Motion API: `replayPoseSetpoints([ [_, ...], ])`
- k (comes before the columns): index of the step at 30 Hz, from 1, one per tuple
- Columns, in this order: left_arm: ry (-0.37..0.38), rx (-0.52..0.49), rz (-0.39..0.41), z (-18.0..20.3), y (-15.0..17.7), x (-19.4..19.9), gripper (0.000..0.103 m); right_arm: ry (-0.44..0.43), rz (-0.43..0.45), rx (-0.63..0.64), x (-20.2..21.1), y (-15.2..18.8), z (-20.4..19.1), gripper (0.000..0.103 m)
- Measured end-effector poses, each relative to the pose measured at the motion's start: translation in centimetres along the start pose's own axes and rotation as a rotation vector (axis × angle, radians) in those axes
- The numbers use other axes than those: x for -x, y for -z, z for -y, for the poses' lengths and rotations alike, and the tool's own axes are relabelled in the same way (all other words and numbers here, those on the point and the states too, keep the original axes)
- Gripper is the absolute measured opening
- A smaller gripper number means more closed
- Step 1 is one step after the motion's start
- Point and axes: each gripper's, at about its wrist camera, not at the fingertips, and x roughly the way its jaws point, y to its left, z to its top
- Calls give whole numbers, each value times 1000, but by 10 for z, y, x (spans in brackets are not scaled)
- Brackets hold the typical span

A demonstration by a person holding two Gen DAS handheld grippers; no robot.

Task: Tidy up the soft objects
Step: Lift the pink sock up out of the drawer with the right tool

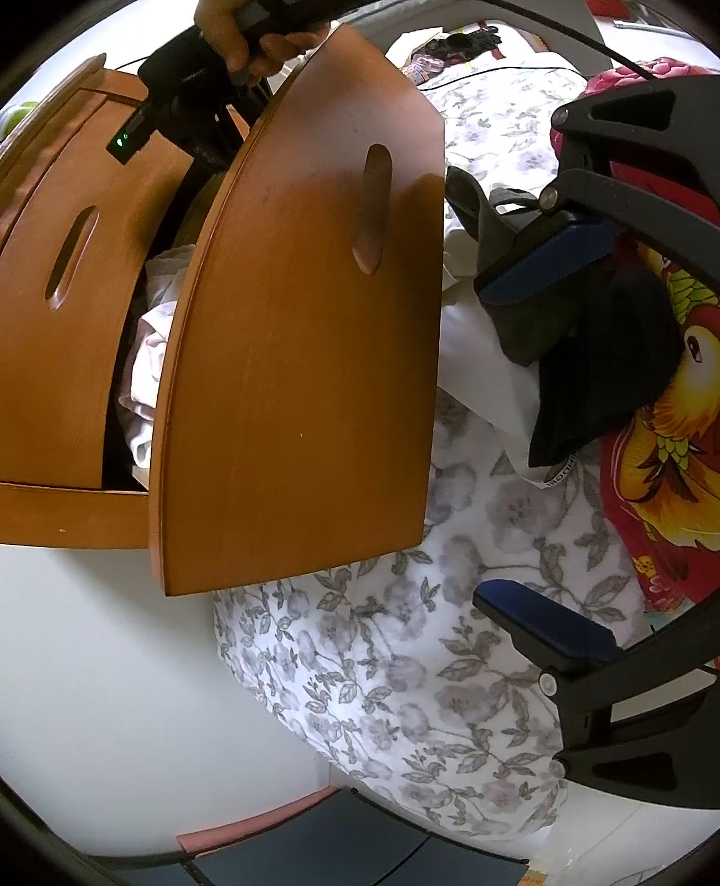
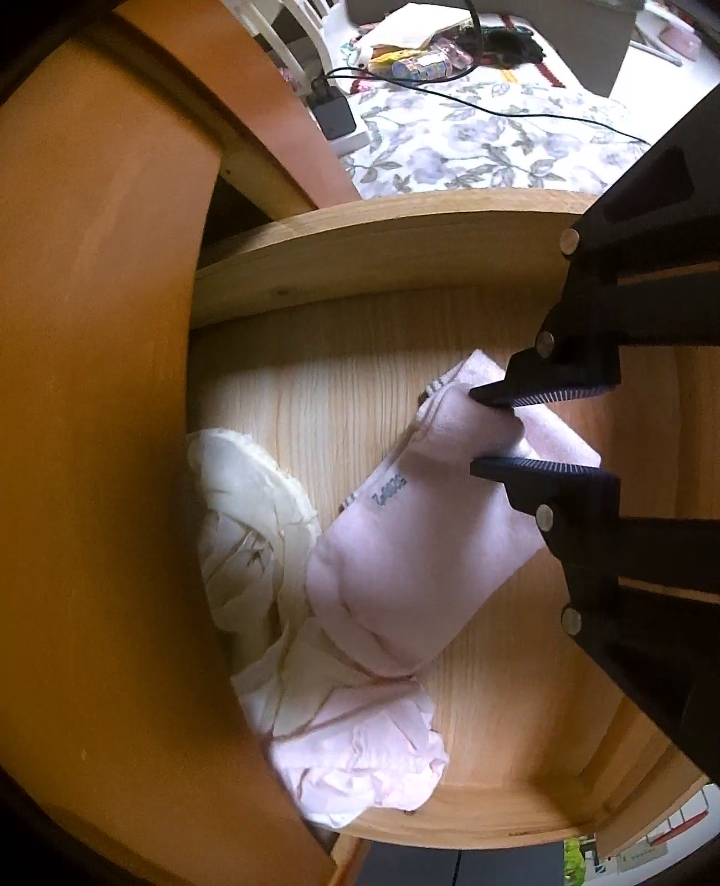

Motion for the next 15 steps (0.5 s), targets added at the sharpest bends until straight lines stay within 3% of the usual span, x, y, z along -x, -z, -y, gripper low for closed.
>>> replayPoseSetpoints([
  [15,-37,-22,11,6,4,21,100,-105,182,45,102,48,9,18],
])
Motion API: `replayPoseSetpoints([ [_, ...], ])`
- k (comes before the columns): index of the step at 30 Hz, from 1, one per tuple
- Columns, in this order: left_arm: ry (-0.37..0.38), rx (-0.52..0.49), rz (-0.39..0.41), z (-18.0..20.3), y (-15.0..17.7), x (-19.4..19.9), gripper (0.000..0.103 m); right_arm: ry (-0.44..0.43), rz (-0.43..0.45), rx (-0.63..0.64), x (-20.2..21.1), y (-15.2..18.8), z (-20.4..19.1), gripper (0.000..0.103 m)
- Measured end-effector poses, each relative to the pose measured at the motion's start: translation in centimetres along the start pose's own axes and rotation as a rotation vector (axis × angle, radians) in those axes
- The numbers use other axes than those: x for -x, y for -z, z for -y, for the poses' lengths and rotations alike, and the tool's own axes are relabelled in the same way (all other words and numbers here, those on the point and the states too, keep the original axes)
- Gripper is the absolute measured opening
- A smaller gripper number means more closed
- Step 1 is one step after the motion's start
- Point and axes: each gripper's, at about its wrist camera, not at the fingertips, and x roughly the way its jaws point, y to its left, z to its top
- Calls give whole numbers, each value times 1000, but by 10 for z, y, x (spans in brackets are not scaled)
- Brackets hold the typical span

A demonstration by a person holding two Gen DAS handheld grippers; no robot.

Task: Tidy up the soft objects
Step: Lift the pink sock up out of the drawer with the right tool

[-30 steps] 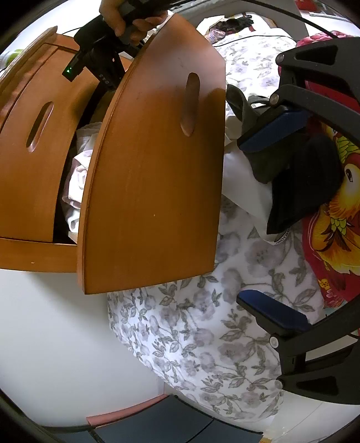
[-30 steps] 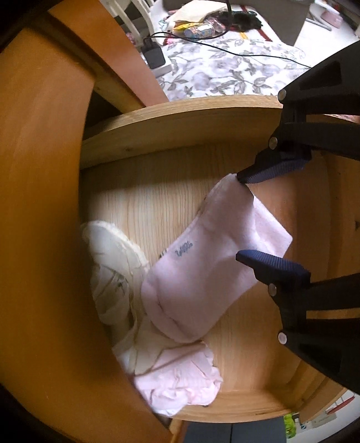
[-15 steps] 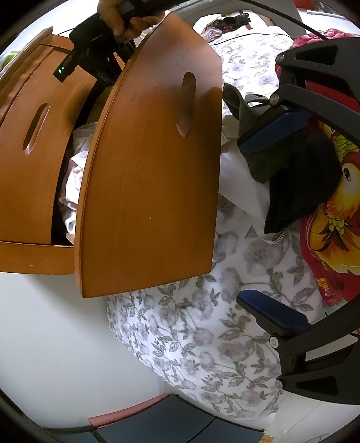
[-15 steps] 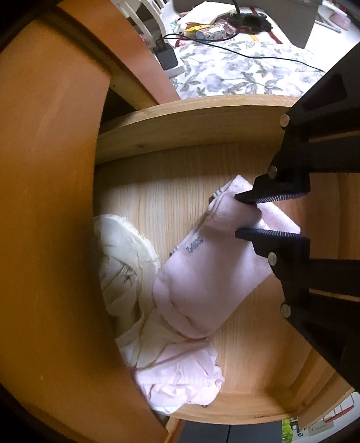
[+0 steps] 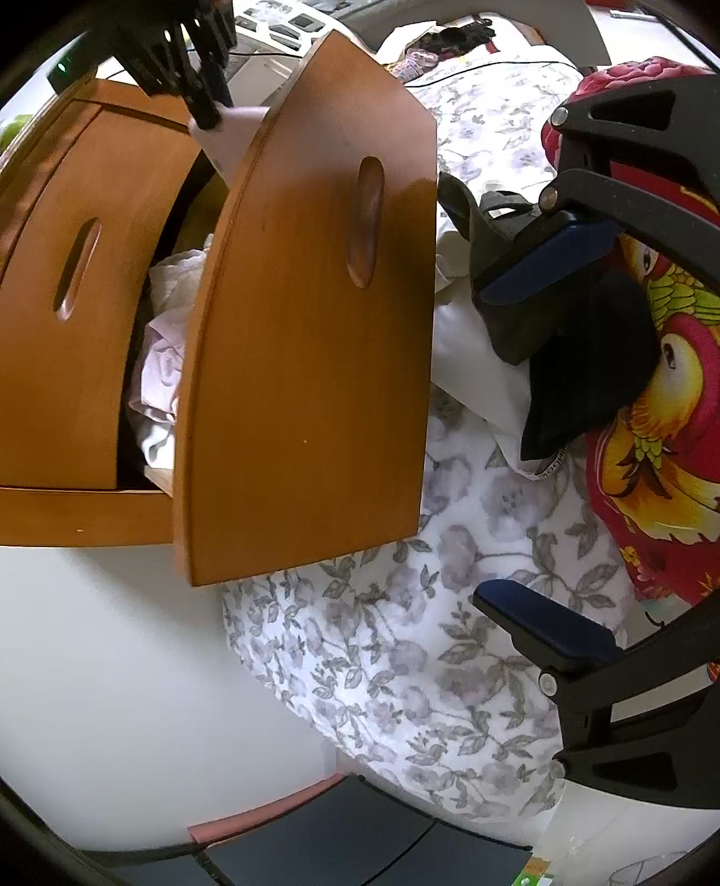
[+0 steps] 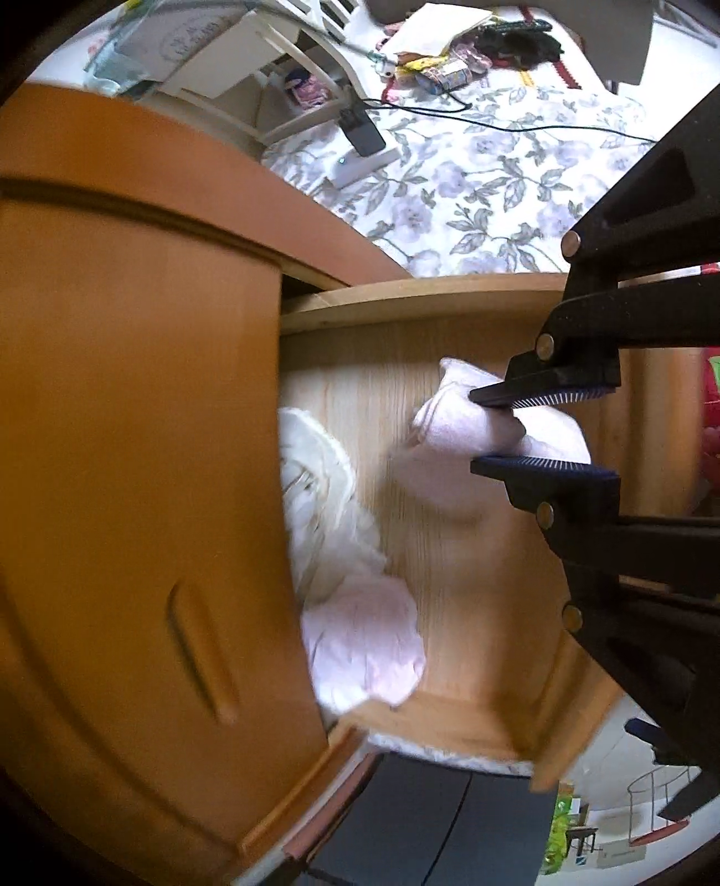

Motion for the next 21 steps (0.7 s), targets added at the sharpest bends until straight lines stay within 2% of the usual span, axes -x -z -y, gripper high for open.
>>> replayPoseSetpoints([
  [7,-18,-1,14,3,3,16,100,-66,102,19,55,22,-8,18],
  [14,-30,-12,66,8,0,47,100,-118,215,76,122,47,-22,18],
  [21,-35,-32,110,12,0,73,100,-145,282,127,165,77,-32,18],
])
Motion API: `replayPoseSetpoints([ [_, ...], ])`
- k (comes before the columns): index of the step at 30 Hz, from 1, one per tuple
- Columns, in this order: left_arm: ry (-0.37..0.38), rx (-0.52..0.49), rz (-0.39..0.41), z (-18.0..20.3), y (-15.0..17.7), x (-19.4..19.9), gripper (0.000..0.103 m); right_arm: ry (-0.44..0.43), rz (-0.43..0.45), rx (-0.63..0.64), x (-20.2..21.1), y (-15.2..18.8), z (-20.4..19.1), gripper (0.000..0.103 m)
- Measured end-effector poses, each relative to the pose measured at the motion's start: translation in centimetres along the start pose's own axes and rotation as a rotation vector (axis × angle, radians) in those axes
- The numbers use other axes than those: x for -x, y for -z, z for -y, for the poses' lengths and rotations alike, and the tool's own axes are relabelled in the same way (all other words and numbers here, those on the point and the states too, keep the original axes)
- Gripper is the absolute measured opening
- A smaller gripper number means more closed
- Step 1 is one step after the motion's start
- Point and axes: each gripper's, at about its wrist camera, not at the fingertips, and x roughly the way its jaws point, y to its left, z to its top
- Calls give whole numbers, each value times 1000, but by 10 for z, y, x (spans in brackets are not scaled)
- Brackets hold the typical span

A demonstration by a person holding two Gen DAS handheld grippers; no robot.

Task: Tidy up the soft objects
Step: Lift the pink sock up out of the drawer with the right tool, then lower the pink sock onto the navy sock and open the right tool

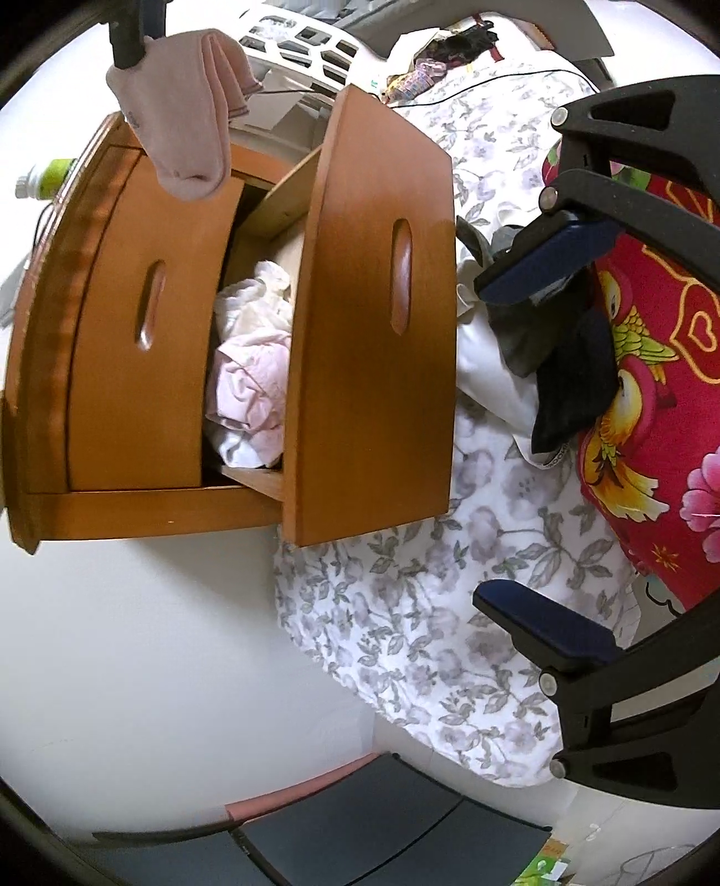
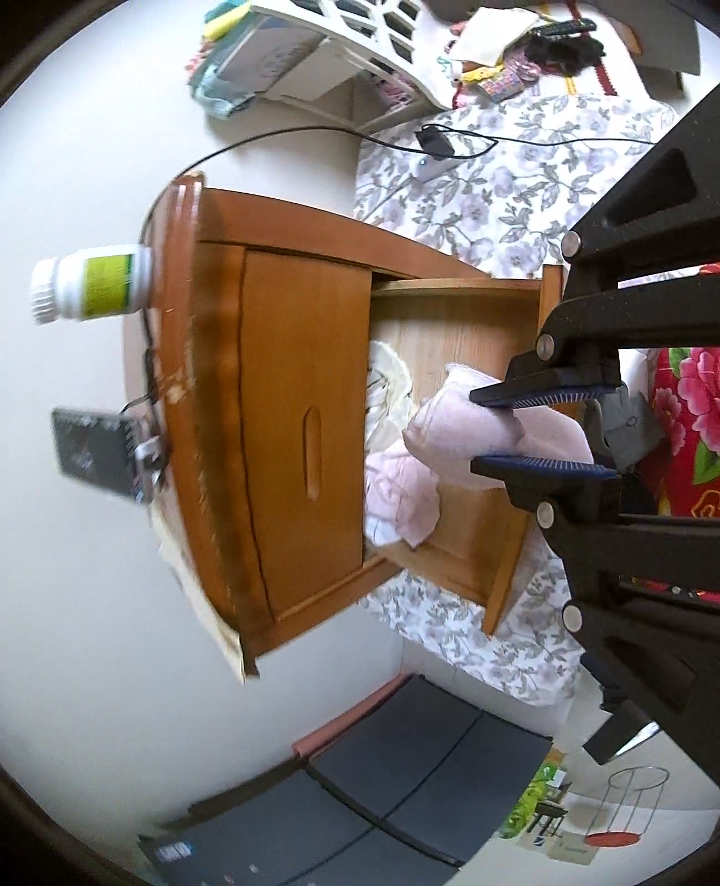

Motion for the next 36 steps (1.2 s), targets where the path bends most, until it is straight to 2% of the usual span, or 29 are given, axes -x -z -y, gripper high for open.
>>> replayPoseSetpoints([
  [11,-3,-9,52,-1,-6,33,100,-11,39,47,43,22,-20,18],
  [22,-4,-13,92,-1,-10,52,100,-8,28,80,51,38,-30,18],
  [27,-3,-11,86,-2,-9,49,100,1,-9,88,32,47,-33,18],
  [36,-12,6,54,-10,-5,35,100,-1,-158,51,-46,81,-26,18],
])
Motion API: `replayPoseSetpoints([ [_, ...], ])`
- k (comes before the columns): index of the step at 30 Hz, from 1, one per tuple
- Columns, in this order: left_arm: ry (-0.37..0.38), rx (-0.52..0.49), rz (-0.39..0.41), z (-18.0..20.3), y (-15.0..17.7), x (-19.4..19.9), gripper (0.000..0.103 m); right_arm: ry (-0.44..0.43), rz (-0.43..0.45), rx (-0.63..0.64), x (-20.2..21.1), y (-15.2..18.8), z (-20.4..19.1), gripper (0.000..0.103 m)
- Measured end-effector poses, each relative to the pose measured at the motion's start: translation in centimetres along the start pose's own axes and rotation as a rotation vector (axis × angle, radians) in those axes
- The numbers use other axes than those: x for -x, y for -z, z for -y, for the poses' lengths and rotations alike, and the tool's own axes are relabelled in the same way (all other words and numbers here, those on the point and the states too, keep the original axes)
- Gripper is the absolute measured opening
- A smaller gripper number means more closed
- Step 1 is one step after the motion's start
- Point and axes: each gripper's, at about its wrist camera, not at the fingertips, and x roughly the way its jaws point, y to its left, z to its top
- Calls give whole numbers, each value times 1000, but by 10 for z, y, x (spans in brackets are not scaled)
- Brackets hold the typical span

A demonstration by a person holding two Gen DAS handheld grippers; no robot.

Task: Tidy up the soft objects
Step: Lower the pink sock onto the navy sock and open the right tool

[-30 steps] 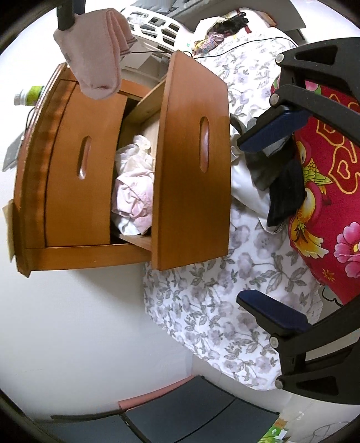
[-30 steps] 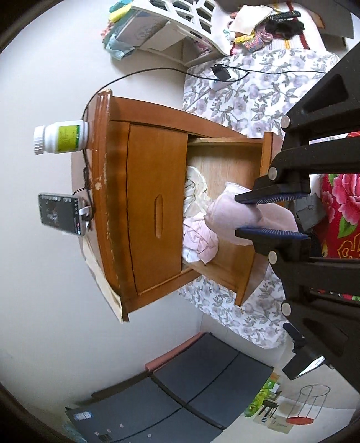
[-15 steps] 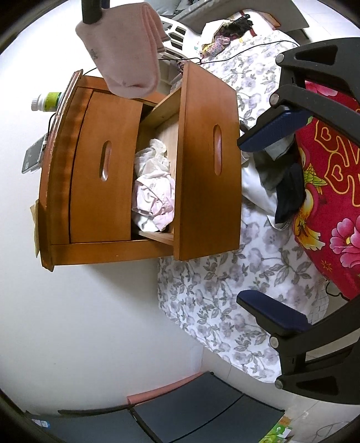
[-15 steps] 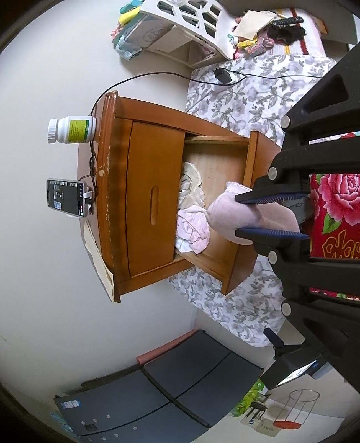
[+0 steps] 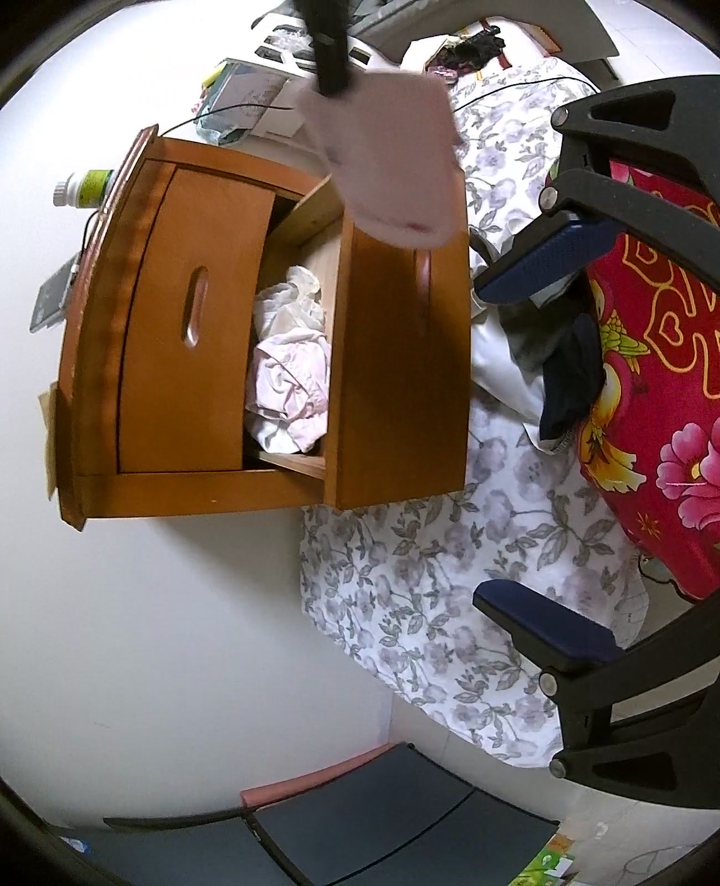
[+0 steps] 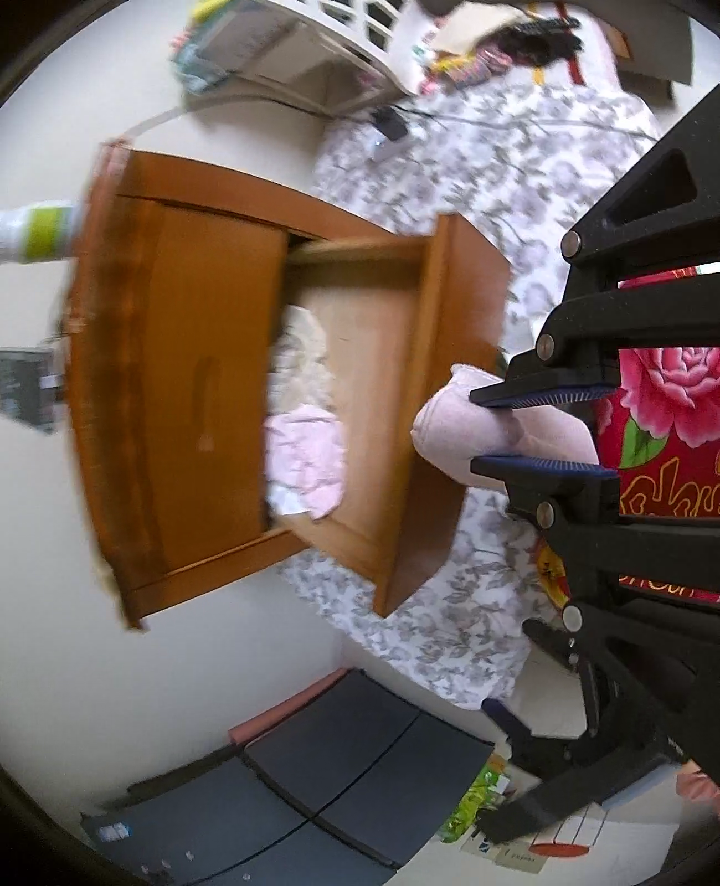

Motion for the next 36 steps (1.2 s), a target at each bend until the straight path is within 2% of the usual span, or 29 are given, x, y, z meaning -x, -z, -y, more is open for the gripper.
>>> replayPoseSetpoints([
  [12,-5,18,-53,-8,10,-22,100,16,-150,-73,-100,24,13,18],
  [23,-9,19,-103,-11,17,-42,100,90,-258,-75,-171,50,23,18],
  [29,-10,16,-120,-10,20,-49,100,120,-302,-91,-193,66,32,18],
  [36,-12,7,-135,-8,23,-54,100,132,-319,-115,-200,74,41,21],
])
